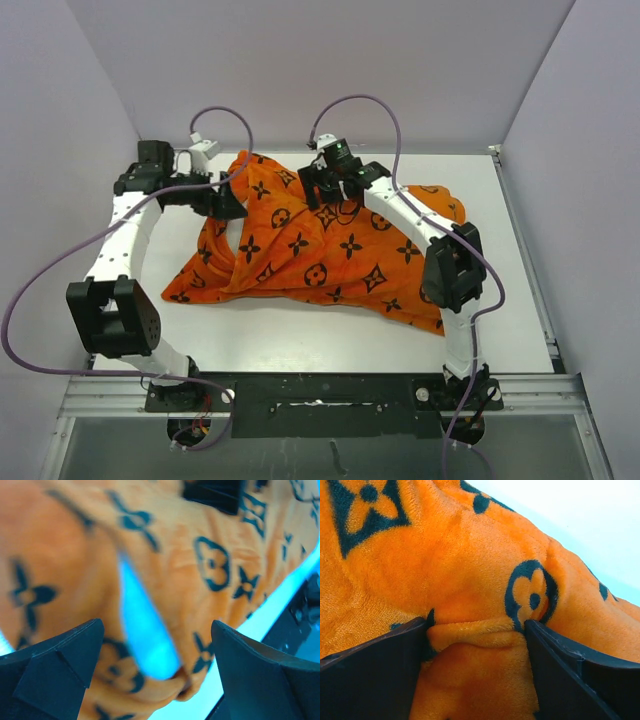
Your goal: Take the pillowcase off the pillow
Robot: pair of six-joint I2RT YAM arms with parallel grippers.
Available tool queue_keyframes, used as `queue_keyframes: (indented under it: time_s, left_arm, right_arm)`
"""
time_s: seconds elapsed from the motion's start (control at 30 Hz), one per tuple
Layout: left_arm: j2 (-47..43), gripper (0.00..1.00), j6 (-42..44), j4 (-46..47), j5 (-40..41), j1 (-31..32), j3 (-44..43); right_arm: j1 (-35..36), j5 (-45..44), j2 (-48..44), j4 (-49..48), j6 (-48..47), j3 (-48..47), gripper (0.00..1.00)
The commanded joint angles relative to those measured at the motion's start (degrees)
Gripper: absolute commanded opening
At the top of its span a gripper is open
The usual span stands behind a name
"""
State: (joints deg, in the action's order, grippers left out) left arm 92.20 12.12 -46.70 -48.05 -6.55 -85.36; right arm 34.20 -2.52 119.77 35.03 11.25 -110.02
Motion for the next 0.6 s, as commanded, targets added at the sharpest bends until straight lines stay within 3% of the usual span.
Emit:
queue_keyframes:
  time_s: [0.0, 0.17, 0.43, 0.5, 0.57]
  left_arm:
    - [-2.15, 0.88, 2.05, 2.26, 4.28, 4.63, 2.59]
    - [-2.58, 0.74, 5.19, 9.13, 17.08, 4.52, 6.55]
    - [0.02, 0.64, 6.92, 11.19, 19.36, 3.69, 9.15]
    - [2.14, 0.53, 6.26, 12.19, 20.25, 3.82, 9.08]
    - [4.76, 0.21, 4.63, 14.88, 23.23, 3.67, 9.00]
  right_arm:
    - [0.53, 0.05, -4.24, 3.12, 2.54, 4.94, 0.77]
    - [0.58, 0.36, -9.08, -0.41, 4.36, 12.69, 0.73]
    - [0.82, 1.61, -14.50, -2.88, 6.23, 20.01, 0.68]
    - [1.33, 1.58, -15.71, -3.02, 6.21, 21.39, 0.67]
    - [1.32, 1.83, -17.11, -3.15, 6.26, 22.63, 0.67]
